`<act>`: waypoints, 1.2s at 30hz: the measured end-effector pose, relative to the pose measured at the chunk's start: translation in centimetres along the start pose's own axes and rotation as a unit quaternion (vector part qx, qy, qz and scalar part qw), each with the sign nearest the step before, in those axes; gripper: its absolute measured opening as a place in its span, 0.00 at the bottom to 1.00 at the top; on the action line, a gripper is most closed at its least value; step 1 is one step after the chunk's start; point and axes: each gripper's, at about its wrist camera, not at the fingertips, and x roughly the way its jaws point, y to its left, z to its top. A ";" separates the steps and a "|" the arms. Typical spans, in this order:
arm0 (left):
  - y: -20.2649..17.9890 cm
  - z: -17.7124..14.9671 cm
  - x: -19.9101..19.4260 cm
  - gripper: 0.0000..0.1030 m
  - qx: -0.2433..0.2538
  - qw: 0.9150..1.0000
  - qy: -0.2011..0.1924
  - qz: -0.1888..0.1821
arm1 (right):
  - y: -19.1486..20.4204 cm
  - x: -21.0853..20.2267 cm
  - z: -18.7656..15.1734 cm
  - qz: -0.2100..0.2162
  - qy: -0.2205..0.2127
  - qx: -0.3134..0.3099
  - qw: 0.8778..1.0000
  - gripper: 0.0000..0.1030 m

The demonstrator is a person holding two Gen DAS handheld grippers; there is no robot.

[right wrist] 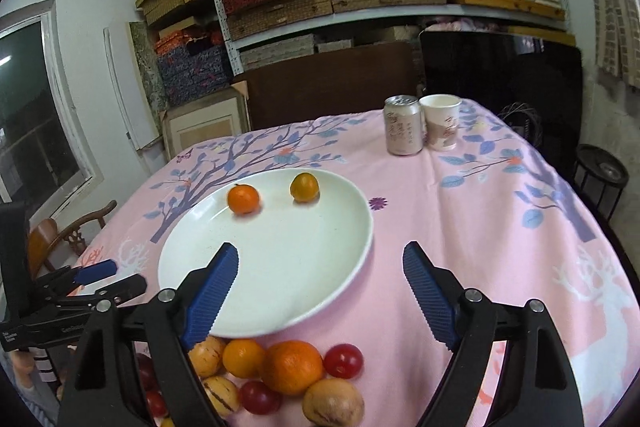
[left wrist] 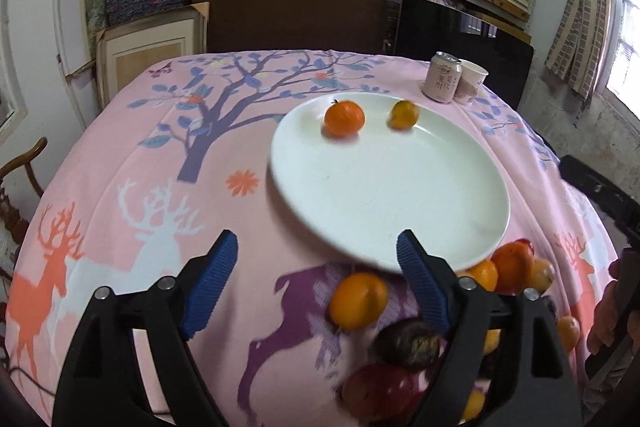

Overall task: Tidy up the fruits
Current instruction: 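Grasp an orange tomato from the pile with the left tool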

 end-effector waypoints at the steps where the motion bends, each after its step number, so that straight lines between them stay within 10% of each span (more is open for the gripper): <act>1: 0.3 -0.5 -0.4 0.82 -0.004 1.000 0.000 0.002 | -0.3 -0.7 -0.4 -0.002 -0.008 0.007 1.000 0.88; 30: -1.2 -2.6 3.1 0.83 0.038 0.997 0.065 0.001 | -5.2 -2.4 -3.0 0.007 0.004 0.120 0.993 0.96; 36: -1.3 -2.6 3.5 0.65 0.036 0.996 0.074 -0.029 | -5.3 -2.1 -3.1 0.008 0.010 0.127 0.992 0.96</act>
